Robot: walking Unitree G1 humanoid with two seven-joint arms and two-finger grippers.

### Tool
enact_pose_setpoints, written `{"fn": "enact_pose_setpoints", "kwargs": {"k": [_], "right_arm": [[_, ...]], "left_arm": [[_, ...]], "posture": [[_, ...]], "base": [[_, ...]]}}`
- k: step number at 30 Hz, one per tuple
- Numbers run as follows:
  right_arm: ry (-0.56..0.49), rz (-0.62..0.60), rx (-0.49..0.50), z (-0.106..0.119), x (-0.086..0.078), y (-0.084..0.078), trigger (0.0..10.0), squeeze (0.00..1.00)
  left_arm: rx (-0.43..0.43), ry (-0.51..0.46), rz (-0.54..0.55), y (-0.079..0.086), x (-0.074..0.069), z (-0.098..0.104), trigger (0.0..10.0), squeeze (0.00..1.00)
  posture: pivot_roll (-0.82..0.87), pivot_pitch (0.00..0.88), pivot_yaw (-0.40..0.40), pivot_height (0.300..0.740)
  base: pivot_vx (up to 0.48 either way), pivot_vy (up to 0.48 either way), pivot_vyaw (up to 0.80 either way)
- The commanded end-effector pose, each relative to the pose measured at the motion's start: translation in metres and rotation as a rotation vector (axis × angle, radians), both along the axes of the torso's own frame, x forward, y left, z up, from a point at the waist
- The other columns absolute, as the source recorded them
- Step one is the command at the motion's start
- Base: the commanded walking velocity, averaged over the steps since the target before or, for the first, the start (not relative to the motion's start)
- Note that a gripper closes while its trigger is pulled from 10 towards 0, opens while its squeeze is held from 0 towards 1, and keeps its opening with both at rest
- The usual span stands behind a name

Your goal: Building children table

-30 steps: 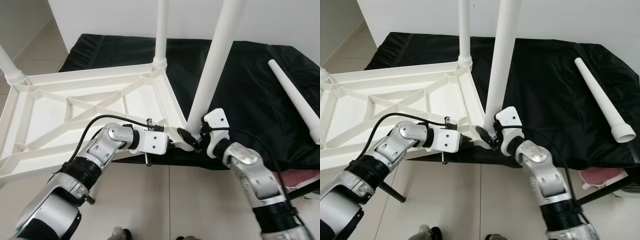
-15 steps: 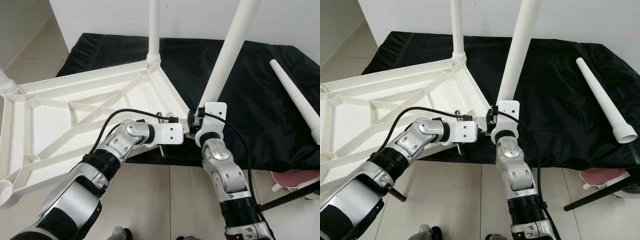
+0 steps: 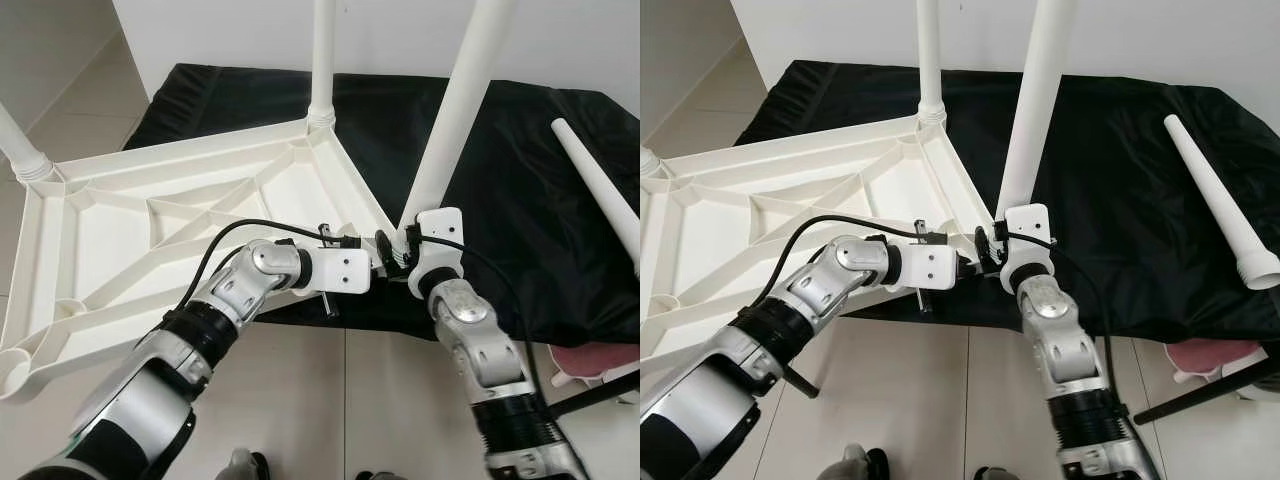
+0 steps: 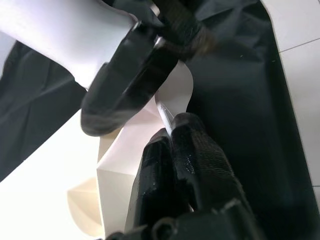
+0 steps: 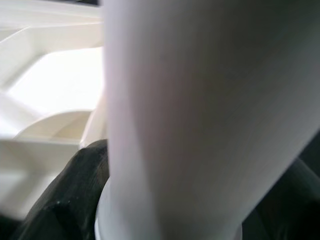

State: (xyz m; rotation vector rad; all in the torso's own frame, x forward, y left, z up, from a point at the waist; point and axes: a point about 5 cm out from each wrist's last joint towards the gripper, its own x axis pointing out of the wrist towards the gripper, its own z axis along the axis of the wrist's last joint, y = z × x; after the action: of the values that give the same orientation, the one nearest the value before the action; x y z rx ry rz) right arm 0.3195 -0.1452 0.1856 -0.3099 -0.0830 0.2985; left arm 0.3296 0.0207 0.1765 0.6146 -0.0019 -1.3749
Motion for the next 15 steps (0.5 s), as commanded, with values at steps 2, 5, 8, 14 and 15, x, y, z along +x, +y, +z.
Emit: {"fn": "enact_pose_setpoints", "kwargs": {"k": [2, 5, 8, 14, 15], "right_arm": [[0.002, 0.105, -0.089, 0.008, -0.004, -0.010, 10.0, 0.00], [0.014, 0.201, -0.122, 0.011, -0.010, -0.010, 10.0, 0.00], [0.055, 0.394, -0.189, 0.013, -0.023, -0.005, 10.0, 0.00], [0.098, 0.466, -0.207, 0.009, -0.028, -0.005, 10.0, 0.00], [0.098, 0.466, -0.207, 0.009, -0.028, -0.005, 10.0, 0.00]], "left_arm": [[0.101, 0.063, -0.485, -0.007, -0.036, -0.001, 0.0, 0.00], [0.121, 0.060, -0.499, -0.003, -0.039, -0.004, 0.0, 0.00], [0.157, 0.060, -0.525, 0.005, -0.043, -0.008, 0.0, 0.00], [0.173, 0.065, -0.533, 0.008, -0.047, -0.011, 0.0, 0.00], [0.173, 0.065, -0.533, 0.008, -0.047, -0.011, 0.0, 0.00]], "posture": [[-0.03, 0.125, -0.003, 0.740], [-0.03, 0.124, -0.002, 0.740], [-0.02, 0.127, -0.003, 0.740], [-0.02, 0.132, -0.004, 0.740], [-0.02, 0.132, -0.004, 0.740]], "base": [[0.000, 0.000, 0.00], [0.000, 0.000, 0.00], [0.000, 0.000, 0.00], [0.000, 0.000, 0.00], [0.000, 0.000, 0.00]]}}
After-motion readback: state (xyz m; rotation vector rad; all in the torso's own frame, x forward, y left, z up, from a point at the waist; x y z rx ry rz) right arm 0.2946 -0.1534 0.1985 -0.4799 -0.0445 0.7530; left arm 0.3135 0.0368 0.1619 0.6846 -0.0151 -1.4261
